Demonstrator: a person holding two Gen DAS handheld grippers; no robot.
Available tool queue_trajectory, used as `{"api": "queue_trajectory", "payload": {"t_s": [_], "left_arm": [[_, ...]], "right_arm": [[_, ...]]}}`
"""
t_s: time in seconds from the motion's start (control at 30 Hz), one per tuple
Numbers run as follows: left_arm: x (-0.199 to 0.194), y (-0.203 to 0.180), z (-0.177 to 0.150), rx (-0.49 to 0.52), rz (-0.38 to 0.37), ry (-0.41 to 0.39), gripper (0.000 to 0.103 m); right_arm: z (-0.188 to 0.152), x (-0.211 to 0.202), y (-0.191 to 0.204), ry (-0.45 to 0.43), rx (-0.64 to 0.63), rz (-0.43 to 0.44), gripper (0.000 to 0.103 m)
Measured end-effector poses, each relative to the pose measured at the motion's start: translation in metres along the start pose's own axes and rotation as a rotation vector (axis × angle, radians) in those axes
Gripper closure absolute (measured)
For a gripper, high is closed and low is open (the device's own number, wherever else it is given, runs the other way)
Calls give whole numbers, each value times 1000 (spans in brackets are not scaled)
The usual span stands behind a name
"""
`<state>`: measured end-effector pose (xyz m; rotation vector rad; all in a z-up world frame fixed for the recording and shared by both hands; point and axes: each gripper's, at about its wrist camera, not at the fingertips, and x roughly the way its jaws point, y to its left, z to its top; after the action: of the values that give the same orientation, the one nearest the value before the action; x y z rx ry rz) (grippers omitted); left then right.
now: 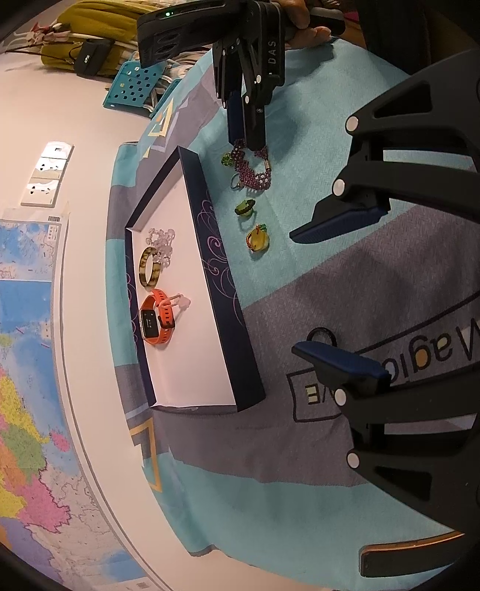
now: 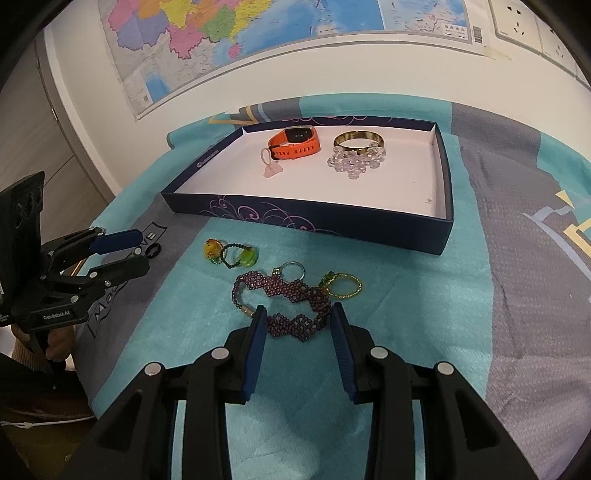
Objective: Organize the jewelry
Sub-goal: 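Lower right gripper onto maroon beaded bracelet and close on it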
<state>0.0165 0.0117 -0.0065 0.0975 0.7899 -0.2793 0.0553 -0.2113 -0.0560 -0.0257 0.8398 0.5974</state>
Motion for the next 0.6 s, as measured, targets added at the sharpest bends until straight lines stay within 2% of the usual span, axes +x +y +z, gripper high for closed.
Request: {"api": "queue_trajectory", "payload": {"t_s": [0.13, 0.4, 0.6], "left_arm": [[1, 2, -1, -8, 3, 1, 48], [0, 5, -2, -21, 6, 0, 48], [0, 5, -2, -20, 3, -1, 48]], "right_arm": [[1, 1, 0, -1, 3, -14, 71], [1, 1, -5, 1, 17, -32, 86], [1, 2, -8, 0, 16, -43, 93]]}}
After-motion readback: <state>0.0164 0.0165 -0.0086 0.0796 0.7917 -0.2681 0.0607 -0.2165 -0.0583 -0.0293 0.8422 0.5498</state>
